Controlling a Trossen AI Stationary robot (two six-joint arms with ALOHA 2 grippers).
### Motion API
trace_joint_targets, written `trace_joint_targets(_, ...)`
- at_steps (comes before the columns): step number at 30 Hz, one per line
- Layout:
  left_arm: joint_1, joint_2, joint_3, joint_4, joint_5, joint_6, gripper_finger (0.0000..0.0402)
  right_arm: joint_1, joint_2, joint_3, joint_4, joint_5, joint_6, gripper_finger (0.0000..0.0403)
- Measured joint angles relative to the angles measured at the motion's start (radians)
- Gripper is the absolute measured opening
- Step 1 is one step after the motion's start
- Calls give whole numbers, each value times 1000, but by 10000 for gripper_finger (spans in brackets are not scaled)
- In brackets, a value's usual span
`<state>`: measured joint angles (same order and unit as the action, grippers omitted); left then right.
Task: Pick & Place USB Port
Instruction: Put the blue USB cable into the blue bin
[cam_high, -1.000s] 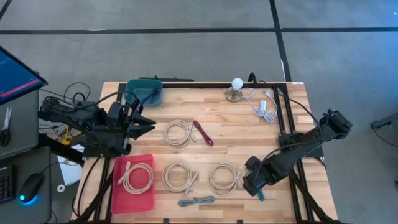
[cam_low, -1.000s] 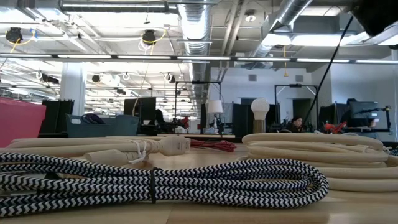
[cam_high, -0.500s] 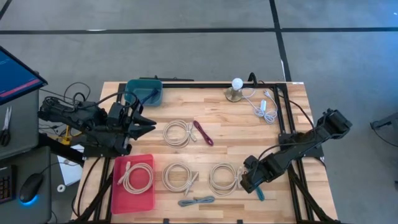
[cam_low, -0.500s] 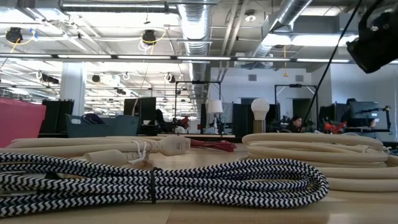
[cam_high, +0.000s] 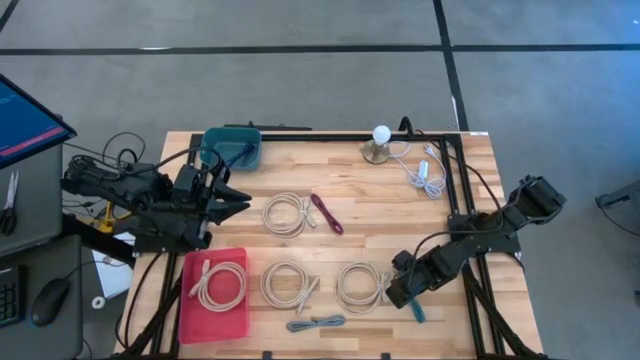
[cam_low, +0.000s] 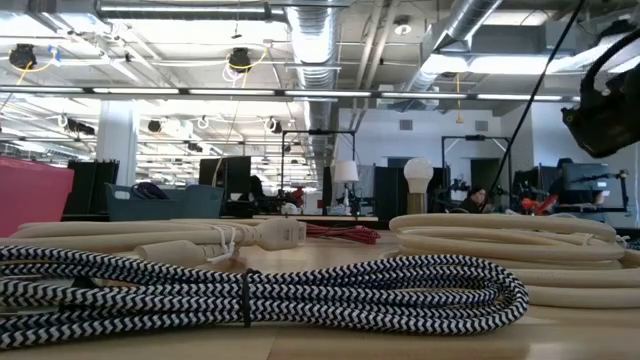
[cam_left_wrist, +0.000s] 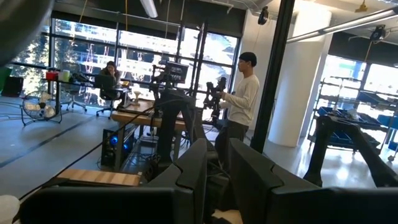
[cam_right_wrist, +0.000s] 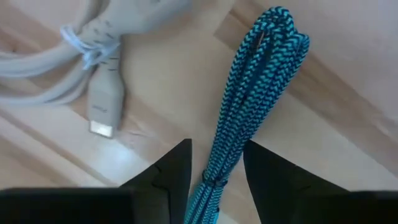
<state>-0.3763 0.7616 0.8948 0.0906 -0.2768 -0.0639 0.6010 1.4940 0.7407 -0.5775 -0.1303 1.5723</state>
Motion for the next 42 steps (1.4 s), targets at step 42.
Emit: trace_joint_targets(42, 0, 0, 0, 0, 0, 0, 67, -126, -467, 92, -102, 406, -286, 1)
